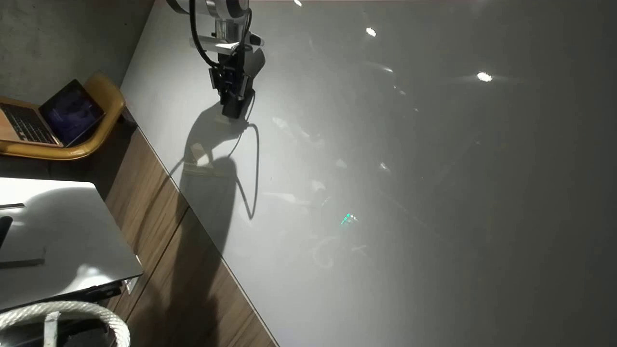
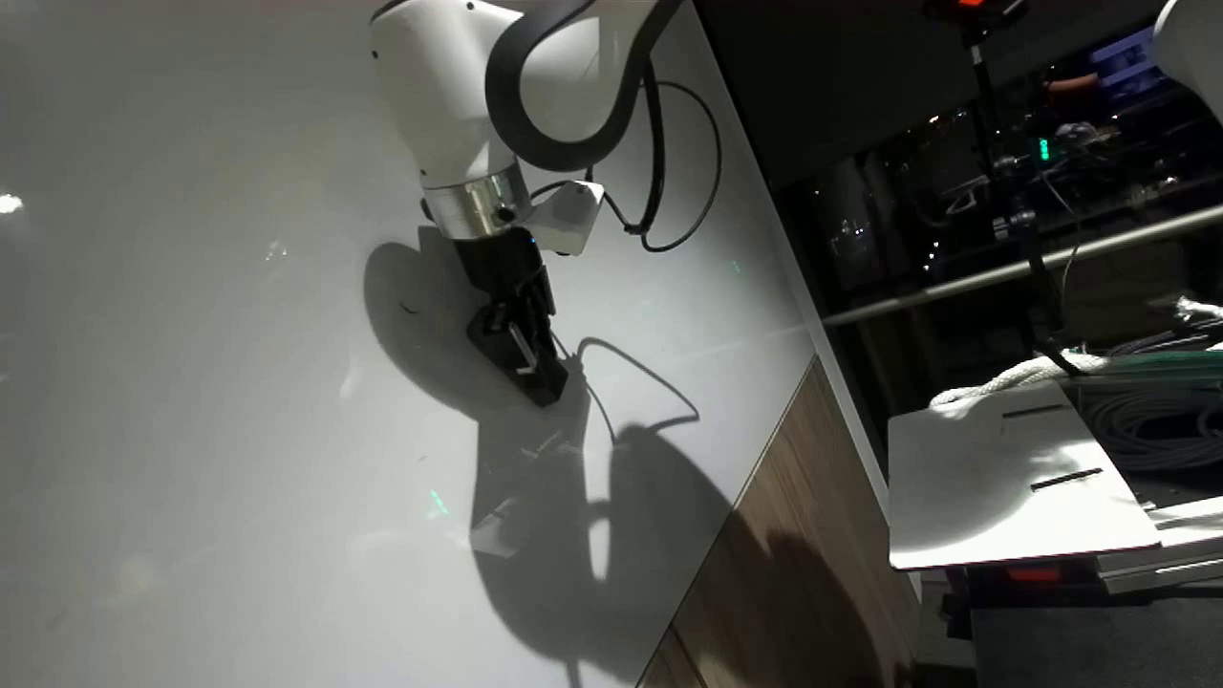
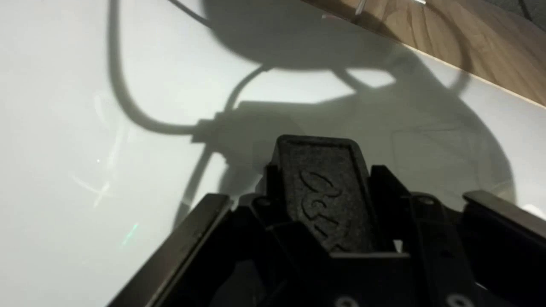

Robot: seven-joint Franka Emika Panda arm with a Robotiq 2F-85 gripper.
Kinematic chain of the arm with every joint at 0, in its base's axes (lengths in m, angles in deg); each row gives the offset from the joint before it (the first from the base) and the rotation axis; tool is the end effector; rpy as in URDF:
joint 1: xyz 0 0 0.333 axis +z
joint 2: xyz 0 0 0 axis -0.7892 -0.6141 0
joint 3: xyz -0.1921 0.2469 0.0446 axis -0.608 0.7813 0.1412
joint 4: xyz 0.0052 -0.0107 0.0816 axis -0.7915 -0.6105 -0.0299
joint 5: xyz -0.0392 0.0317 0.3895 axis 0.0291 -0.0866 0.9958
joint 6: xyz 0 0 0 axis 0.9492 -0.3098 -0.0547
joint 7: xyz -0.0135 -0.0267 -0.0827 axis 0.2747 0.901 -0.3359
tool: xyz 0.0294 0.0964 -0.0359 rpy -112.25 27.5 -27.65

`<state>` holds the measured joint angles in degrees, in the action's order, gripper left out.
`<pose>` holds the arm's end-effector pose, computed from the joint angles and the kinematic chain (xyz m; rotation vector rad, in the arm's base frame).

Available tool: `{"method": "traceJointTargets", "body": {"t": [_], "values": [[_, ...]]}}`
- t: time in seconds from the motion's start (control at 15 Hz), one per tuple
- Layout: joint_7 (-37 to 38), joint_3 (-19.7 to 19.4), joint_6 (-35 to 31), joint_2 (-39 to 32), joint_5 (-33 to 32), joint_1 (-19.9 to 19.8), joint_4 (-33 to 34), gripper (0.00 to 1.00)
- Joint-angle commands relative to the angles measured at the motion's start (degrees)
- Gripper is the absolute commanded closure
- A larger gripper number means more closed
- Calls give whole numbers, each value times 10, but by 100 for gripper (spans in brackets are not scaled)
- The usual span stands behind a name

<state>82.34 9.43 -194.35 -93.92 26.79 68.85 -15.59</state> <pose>0.5930 0.2476 0.4621 2.7544 0.5139 0.5292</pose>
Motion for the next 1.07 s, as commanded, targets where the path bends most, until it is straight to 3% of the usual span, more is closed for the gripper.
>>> {"method": "traceJointTargets", "body": {"t": [0.0, 0.47, 0.67, 1.0], "values": [[10, 15, 36, -59, -41, 40, 112, 70], [-22, 13, 145, -87, -76, 84, 240, 70], [-40, 6, 176, -69, -74, 72, 258, 70], [-55, -11, 184, -14, -51, 26, 219, 70]]}}
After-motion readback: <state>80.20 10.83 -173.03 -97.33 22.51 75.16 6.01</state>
